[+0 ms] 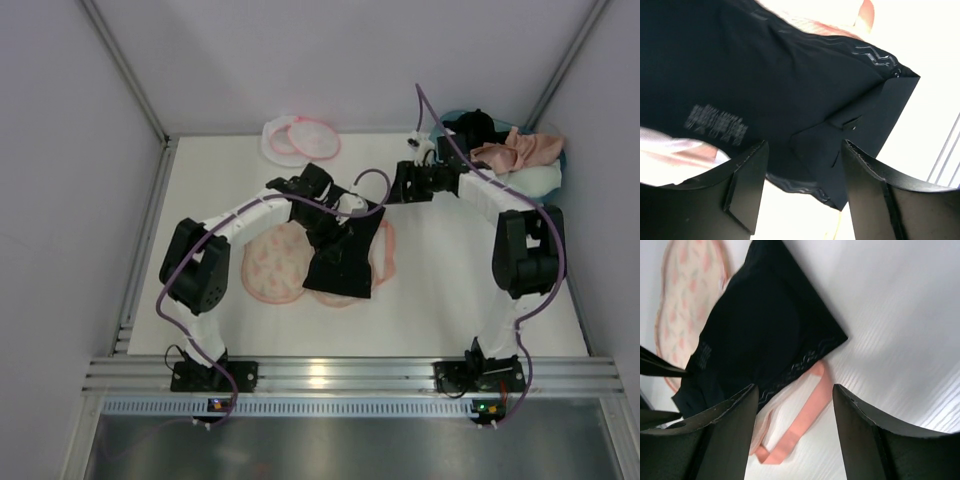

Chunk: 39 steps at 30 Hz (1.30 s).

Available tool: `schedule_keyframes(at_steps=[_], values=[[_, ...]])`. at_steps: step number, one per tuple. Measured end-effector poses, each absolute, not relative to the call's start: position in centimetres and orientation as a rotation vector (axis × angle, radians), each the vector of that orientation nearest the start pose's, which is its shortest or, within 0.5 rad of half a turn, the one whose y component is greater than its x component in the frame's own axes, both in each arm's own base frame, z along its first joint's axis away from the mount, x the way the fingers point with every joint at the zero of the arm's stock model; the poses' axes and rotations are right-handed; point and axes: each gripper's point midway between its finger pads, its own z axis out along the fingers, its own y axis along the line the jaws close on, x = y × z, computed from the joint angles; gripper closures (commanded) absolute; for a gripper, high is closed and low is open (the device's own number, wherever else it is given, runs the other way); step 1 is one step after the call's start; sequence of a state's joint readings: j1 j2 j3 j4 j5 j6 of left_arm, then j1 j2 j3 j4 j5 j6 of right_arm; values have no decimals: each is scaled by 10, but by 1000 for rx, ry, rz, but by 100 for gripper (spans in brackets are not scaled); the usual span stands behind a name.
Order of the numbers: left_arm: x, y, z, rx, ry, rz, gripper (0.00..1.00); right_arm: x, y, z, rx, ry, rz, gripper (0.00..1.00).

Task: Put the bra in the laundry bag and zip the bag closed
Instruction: Adjust the bra at the center of the board, then adjust the laundry bag at the center of the board.

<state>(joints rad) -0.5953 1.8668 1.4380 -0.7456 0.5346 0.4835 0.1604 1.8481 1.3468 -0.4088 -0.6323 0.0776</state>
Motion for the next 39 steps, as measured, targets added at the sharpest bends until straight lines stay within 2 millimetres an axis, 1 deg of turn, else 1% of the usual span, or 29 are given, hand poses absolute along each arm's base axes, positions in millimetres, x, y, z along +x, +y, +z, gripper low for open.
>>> schedule_keyframes(at_steps=[4, 6, 7, 9, 11, 13, 15, 18, 19, 21, 23, 25, 26, 29, 32, 34, 36, 39], values=[[296, -281, 94, 1447, 2254, -765, 34, 457, 177, 121, -411, 2325, 822, 38], [300, -283, 99, 1417, 2261, -768, 34, 477, 177, 121, -432, 2299, 787, 39], [302, -283, 101, 1395, 2269, -773, 34, 486, 176, 117, -442, 2293, 768, 40], [306, -284, 107, 1338, 2289, -790, 36, 494, 175, 104, -448, 2304, 748, 44], [313, -279, 111, 1244, 2331, -810, 37, 492, 174, 89, -442, 2338, 748, 48], [327, -264, 112, 1086, 2404, -812, 37, 487, 173, 76, -425, 2372, 760, 49], [347, -241, 112, 909, 2471, -784, 37, 477, 174, 65, -408, 2407, 782, 51], [377, -196, 110, 639, 2550, -706, 37, 457, 174, 45, -375, 2474, 823, 54], [383, -183, 107, 577, 2566, -675, 37, 448, 174, 36, -363, 2500, 840, 55], [391, -158, 100, 472, 2603, -604, 37, 434, 178, 35, -346, 2512, 902, 57], [392, -148, 93, 426, 2635, -552, 37, 417, 181, 34, -332, 2534, 939, 61], [394, -146, 84, 423, 2655, -521, 38, 402, 184, 32, -317, 2555, 977, 63], [394, -146, 78, 423, 2671, -510, 38, 392, 185, 31, -305, 2571, 1000, 66], [402, -148, 51, 427, 2728, -482, 39, 365, 189, 29, -281, 2610, 1065, 70], [413, -150, 30, 428, 2772, -478, 40, 334, 194, 27, -275, 2651, 1119, 72], [430, -154, 34, 441, 2739, -476, 40, 310, 199, 27, -290, 2678, 1152, 73], [452, -160, 36, 465, 2692, -477, 40, 286, 207, 29, -321, 2698, 1191, 75], [475, -174, 35, 523, 2638, -498, 39, 259, 224, 36, -423, 2693, 1249, 77]])
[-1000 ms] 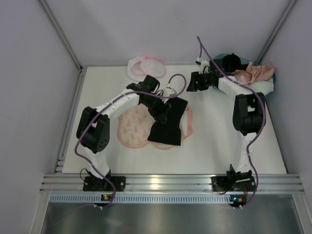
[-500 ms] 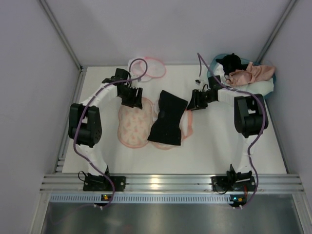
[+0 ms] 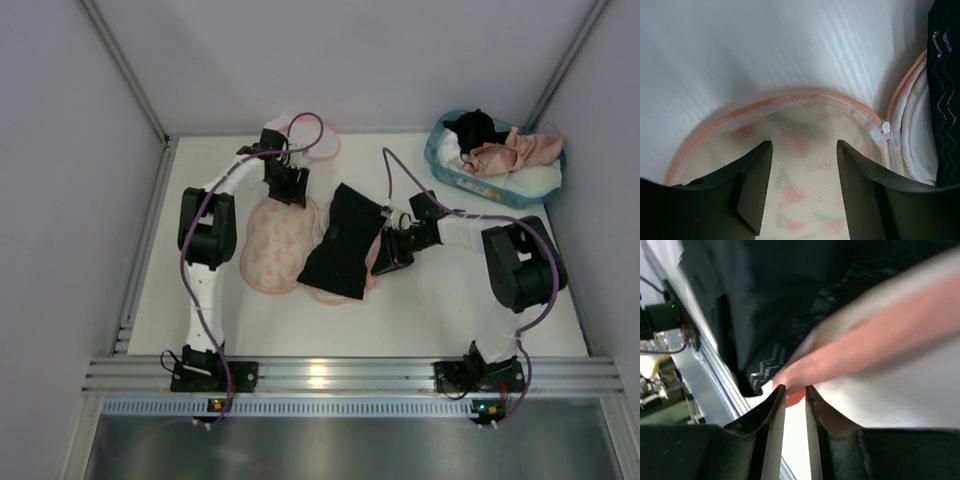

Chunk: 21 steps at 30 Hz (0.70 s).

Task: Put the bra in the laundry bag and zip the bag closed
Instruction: Adjust the laundry bag at the center of the board.

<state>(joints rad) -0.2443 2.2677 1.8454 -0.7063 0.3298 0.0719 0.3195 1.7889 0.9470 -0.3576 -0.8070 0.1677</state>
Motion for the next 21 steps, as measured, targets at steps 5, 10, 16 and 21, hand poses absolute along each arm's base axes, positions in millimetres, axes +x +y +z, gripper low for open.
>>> schedule_keyframes(at_steps=[5, 10, 16, 21], values=[[484, -218, 36, 689, 2546, -565, 38, 228, 255, 62, -621, 2609, 1344, 70], [461, -260, 38, 826, 2500, -691, 36, 235, 255, 116, -715, 2406, 1360, 59], [448, -264, 38, 905, 2470, -745, 36, 305, 222, 167, -682, 2223, 1185, 58], [435, -256, 41, 936, 2473, -750, 36, 376, 164, 141, -472, 2295, 934, 64]])
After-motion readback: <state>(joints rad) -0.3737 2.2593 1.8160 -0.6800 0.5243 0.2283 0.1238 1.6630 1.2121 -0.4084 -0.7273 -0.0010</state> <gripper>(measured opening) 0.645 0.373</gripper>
